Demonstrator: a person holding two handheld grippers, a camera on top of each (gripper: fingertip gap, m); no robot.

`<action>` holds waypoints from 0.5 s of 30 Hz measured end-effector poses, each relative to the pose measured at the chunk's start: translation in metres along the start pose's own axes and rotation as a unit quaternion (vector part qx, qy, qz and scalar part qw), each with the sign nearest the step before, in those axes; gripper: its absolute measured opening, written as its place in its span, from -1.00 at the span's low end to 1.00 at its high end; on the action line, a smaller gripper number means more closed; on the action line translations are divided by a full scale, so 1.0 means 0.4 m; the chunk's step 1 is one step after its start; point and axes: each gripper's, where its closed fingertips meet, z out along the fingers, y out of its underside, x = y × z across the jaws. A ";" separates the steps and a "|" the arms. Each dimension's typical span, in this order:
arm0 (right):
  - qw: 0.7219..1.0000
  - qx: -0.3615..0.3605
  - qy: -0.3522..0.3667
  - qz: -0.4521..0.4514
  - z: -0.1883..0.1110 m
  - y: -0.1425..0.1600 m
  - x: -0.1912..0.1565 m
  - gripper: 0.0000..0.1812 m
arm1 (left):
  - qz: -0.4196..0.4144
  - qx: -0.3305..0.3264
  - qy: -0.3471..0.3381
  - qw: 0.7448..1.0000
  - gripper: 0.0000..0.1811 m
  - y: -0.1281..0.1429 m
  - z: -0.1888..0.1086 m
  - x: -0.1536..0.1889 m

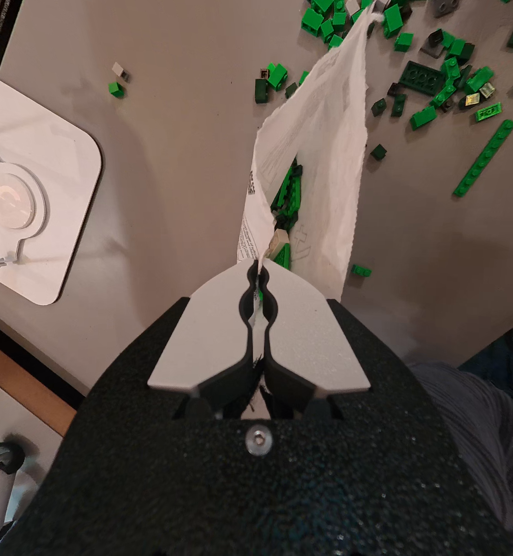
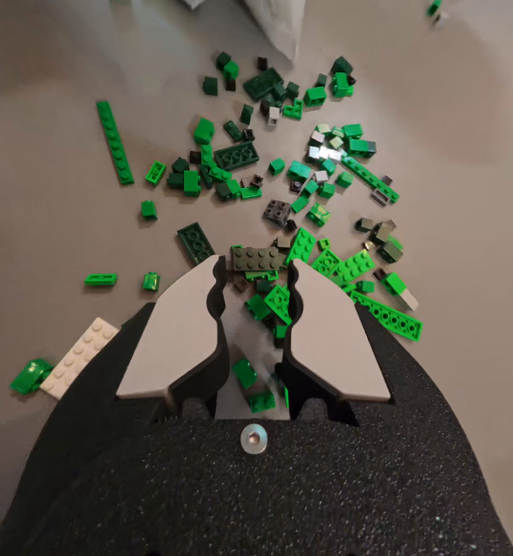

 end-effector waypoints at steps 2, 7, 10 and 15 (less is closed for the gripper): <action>1.000 -0.023 -0.004 -0.002 0.020 0.006 -0.001 -0.56 | 0.000 0.001 0.000 1.000 -1.00 0.000 -0.001 0.001; 0.999 -0.042 -0.032 0.012 0.045 0.023 -0.009 -0.60 | 0.001 0.007 0.003 1.000 -1.00 0.001 -0.004 0.002; 0.999 -0.044 -0.032 0.002 0.044 0.020 -0.007 -0.65 | 0.003 0.010 0.005 1.000 -1.00 0.001 -0.005 0.002; 0.999 0.012 0.005 -0.037 0.014 -0.079 0.006 -0.65 | 0.007 0.018 0.007 1.000 -1.00 -0.002 -0.009 0.003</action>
